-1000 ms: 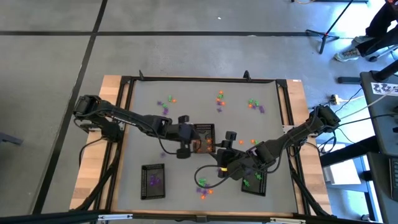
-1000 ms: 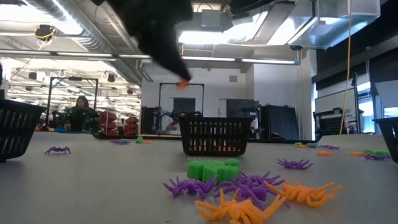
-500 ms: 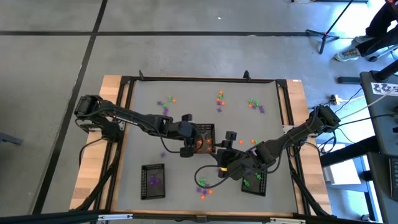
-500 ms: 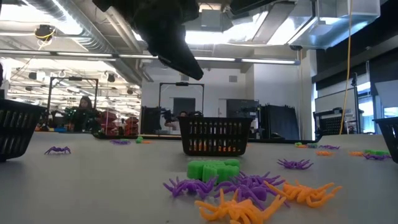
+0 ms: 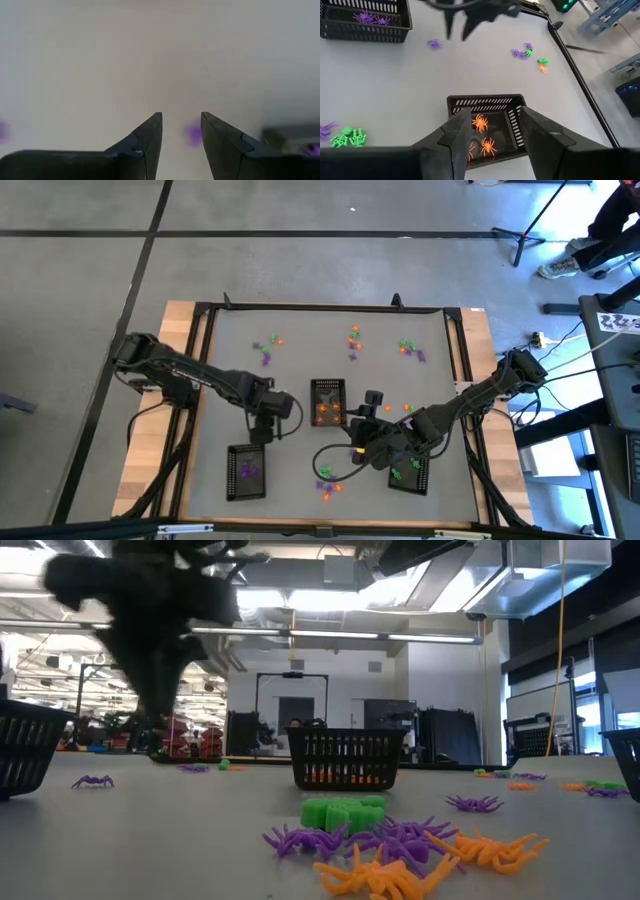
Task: Sort Halloween decoration
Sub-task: Put the violet spider toy into the bottom left black bin
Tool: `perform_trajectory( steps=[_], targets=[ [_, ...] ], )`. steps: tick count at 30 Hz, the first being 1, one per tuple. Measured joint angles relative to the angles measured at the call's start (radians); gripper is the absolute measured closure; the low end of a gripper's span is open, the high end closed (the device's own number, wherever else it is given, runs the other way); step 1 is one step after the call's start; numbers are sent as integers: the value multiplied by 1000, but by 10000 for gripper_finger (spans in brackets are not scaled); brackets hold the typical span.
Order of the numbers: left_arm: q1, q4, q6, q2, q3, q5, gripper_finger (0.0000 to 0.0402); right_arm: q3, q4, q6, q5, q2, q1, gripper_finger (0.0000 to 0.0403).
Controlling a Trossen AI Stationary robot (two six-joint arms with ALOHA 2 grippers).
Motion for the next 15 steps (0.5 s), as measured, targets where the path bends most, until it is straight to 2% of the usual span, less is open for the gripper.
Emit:
perform_trajectory(
  steps=[3, 8, 15],
  targets=[
    [-10, 15, -26, 0, -46, 62, 275, 0, 0, 10, 0, 0, 0, 238],
    [6, 92, -56, 0, -132, 106, 275, 0, 0, 10, 0, 0, 0, 238],
    [53, 136, -53, 0, -174, 177, 275, 0, 2, 10, 0, 0, 0, 238]
  ],
)
